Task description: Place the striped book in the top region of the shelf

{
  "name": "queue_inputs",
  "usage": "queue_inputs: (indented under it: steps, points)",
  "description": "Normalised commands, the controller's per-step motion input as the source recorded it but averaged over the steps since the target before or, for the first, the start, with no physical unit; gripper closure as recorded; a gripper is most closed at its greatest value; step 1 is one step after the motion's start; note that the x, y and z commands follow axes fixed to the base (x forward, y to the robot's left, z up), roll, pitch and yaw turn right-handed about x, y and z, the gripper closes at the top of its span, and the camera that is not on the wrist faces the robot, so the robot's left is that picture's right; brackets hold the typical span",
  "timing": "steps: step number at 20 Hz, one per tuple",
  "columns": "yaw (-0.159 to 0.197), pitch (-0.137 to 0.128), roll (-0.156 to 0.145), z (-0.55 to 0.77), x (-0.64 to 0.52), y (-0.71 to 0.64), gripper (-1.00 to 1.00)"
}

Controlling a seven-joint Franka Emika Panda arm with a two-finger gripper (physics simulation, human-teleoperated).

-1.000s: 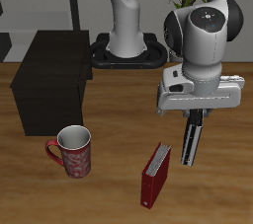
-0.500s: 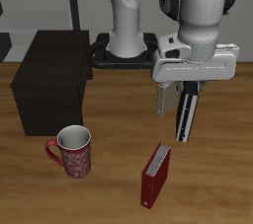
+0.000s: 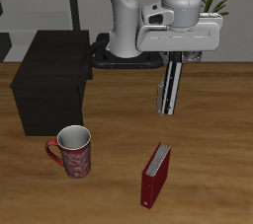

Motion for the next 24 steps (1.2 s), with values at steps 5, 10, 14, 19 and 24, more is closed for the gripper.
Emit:
queue_inputs:
  steps: [5, 10, 14, 19, 24]
  points:
    - [-0.003, -0.047, -0.015, 0.24, -0.43, -0.34, 1.00]
    - [0.012, -0.066, 0.017, 0.30, -0.46, -0.22, 1.00]
    - [0.014, -0.053, 0.006, 0.23, -0.37, -0.15, 1.00]
    - [0.035, -0.078, 0.012, 0.25, -0.58, -0.19, 1.00]
    - [0.013, -0.044, -0.001, 0.15, -0.38, -0.23, 1.00]
